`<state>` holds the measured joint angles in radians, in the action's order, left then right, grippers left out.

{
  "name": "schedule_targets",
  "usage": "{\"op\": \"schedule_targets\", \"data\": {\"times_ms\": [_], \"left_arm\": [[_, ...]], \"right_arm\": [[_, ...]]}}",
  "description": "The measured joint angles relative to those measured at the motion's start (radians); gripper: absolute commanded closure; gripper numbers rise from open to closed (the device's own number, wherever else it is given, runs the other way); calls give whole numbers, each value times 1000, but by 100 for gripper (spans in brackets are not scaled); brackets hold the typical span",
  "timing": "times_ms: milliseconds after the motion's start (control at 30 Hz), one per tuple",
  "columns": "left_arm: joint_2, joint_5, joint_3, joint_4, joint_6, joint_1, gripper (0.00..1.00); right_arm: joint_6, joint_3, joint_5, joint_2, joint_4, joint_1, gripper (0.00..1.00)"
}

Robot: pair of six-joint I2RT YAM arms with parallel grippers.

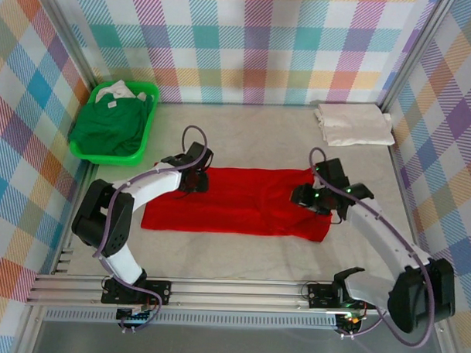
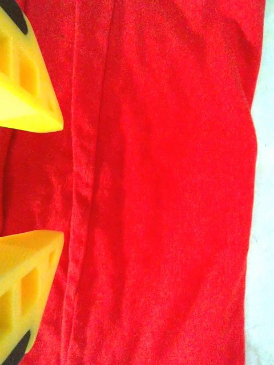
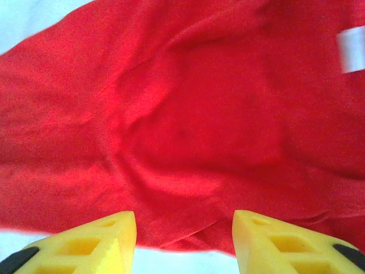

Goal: Fold and stack the t-shirts

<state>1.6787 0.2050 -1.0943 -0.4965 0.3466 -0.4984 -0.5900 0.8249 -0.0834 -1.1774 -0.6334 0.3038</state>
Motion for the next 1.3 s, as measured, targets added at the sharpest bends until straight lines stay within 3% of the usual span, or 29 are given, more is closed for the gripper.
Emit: {"op": "schedule_targets", "data": {"times_ms": [200, 433, 533, 667, 700, 1100, 1133, 1167, 1300], "left_arm": [[0, -1, -8, 2, -17, -11, 50], [0, -2, -8, 2, -22, -11, 50], [0, -1, -8, 2, -21, -11, 50], [0, 2, -8, 1, -21, -11, 50], [0, 4, -8, 1, -21, -11, 50], [2, 36, -8, 2, -21, -11, 50], [5, 36, -8, 2, -21, -11, 50], [10, 35, -8, 2, -21, -11, 50], [35, 28, -14, 4, -21, -11, 50]], "right_arm": [[10, -24, -34, -77, -12, -142, 51], [29, -73, -103, -153, 16, -168, 51], [29, -98, -134, -177, 42, -168, 67], [29, -102, -173, -179, 62, -168, 99], [26, -101, -177, -175, 64, -168, 100], [-2, -68, -216, 38, -29, -168, 99], [-4, -68, -217, 47, -34, -168, 81], [-9, -69, -216, 49, -36, -168, 71], [-6, -76, -204, 17, -34, -171, 71]]}}
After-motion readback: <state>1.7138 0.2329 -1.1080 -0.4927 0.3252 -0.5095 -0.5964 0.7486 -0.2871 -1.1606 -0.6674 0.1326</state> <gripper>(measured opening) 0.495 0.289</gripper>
